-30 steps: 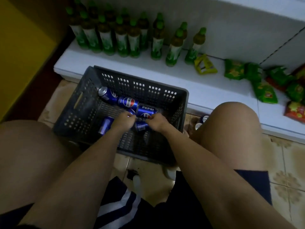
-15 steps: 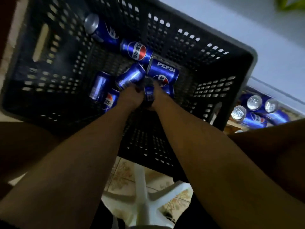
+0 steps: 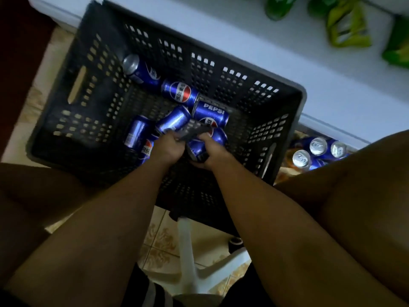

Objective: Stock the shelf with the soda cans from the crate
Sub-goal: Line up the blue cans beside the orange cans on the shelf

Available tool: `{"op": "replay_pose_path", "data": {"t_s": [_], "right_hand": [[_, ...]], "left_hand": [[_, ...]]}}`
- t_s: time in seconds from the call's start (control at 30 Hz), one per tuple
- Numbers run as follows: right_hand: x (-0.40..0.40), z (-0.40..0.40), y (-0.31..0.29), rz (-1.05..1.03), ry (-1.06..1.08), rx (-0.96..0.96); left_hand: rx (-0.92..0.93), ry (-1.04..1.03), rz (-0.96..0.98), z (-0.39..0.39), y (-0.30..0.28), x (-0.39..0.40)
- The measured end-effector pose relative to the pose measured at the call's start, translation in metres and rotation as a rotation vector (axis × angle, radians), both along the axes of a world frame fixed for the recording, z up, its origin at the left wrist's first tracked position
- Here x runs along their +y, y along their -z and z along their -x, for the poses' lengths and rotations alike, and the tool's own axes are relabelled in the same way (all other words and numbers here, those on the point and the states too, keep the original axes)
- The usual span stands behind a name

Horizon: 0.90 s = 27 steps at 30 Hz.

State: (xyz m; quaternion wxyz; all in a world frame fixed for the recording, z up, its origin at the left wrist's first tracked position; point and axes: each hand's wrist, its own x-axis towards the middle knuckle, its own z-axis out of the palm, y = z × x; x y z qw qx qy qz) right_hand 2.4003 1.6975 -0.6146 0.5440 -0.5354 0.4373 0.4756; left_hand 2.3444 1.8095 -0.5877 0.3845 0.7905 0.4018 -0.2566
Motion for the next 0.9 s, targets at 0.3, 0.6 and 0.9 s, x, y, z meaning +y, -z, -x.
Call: {"op": "replay_pose_path", "data": {"t_s": [0.3,0.6,0.9], "right_hand": [[-0.055,-0.004,-0.141,-0.246,-0.003,-0.348],[-0.096,-0.022,-0.307,-0.496,0.036,-0.666],[-0.14,-0.059,-0.461,-0.227,0.055,-1.223]], "left_hand": [[-0.223,0.093,-0.104,0.004,-0.1,-0.014],[-0.625,0.247,-0.214,-0.048,-0.265,-0.043],[-0.803,0.541,-0.608,-0.102,-0.433,-0.058]]}}
